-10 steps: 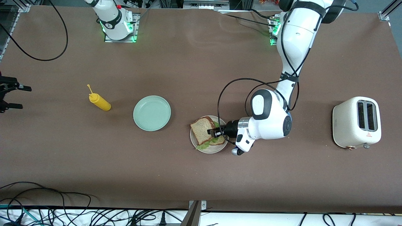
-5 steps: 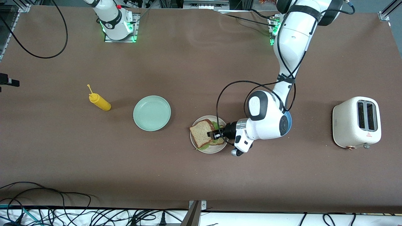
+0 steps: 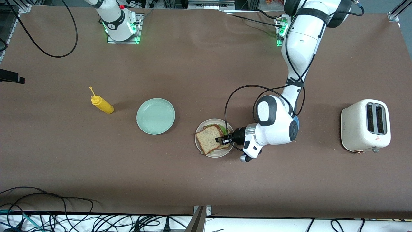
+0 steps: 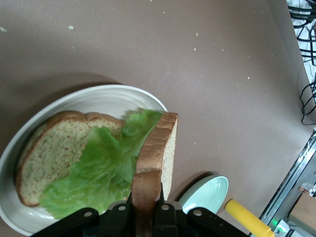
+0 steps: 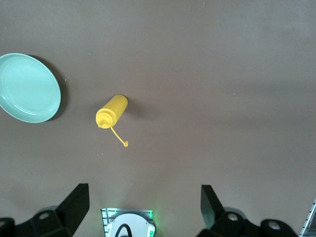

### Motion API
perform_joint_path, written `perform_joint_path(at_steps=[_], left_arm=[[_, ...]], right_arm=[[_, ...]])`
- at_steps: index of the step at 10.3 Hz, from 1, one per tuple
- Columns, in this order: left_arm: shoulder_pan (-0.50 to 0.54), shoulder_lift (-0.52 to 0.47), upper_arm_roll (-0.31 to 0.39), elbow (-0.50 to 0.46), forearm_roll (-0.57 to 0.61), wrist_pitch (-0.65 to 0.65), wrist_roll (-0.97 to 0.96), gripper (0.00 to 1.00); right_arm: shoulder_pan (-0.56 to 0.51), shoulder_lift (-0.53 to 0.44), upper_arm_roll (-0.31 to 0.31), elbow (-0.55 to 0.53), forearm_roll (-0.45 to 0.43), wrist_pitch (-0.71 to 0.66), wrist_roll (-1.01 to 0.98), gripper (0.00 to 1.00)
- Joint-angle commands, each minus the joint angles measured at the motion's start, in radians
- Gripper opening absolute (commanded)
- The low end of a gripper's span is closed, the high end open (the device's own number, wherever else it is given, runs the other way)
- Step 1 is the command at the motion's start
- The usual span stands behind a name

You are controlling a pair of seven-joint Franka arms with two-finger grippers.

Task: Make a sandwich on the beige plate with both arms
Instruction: 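Lay the bread on the lettuce while the right gripper withdraws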

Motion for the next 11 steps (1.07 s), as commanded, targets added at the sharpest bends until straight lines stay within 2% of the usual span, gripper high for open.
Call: perform_joint_path(at_steps=[1,2,3,5,8,10,11], left_arm=[[0.012,0.009,0.004,0.012,-0.021,0.004,0.065,0.85],[0.012,0.009,0.009,0.011,-0.021,0.004,0.065,1.00],[0.014,0.007,0.010,0.002,-0.018,0.003,0.065,1.00],[0.014,0.004,0.012,-0.002,0.073,0.003,0.063,1.00],[0.040,-0.002,0.013,-0.003,0.085,-0.005,0.062,1.00],[0.053,-0.023,0.013,-0.002,0.206,-0.031,0.054,1.00],[0.078,-0.040,0.015,-0.002,0.263,-0.087,0.056,1.00]], right_arm=[[0.059,-0.095,0.010,-0.131,-0.028,0.067,0.097,1.00],[0.099,-0.165,0.011,-0.233,-0.057,0.160,0.125,1.00],[0.104,-0.191,0.013,-0.268,-0.077,0.184,0.127,1.00],[0.104,-0.195,0.010,-0.267,-0.080,0.180,0.127,1.00],[0.104,-0.205,0.007,-0.271,-0.077,0.189,0.130,1.00],[0.102,-0.202,0.011,-0.270,-0.077,0.198,0.144,1.00],[0.084,-0.201,0.040,-0.267,-0.077,0.198,0.168,1.00]])
